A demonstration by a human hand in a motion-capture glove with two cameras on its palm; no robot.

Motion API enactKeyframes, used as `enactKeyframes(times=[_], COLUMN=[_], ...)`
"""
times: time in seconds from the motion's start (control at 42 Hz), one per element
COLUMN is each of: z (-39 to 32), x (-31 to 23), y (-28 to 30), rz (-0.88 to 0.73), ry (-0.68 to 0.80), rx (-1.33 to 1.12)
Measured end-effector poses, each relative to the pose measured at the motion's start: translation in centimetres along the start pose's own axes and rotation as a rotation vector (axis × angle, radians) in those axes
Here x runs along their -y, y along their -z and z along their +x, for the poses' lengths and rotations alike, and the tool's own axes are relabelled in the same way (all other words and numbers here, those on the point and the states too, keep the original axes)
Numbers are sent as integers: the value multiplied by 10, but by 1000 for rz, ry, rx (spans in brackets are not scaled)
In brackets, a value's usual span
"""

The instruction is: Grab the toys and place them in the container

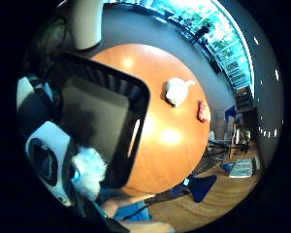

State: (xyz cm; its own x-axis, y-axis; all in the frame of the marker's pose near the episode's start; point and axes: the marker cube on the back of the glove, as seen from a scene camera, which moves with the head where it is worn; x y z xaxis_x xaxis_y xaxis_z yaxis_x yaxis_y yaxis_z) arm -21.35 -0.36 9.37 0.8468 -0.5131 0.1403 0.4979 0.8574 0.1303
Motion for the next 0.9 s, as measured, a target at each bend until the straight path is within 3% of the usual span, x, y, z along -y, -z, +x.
enactKeyframes(times=[0.119, 0.285, 0.523, 0.666, 0.904], z=[-11, -11, -2, 13, 52], x=[-1, -2, -9, -9, -6], y=[-10, -22, -13, -3, 18], rz=[4, -74, -87, -92, -82], ry=[35, -42, 42, -41, -59], rx=[31, -62, -99, -105, -116])
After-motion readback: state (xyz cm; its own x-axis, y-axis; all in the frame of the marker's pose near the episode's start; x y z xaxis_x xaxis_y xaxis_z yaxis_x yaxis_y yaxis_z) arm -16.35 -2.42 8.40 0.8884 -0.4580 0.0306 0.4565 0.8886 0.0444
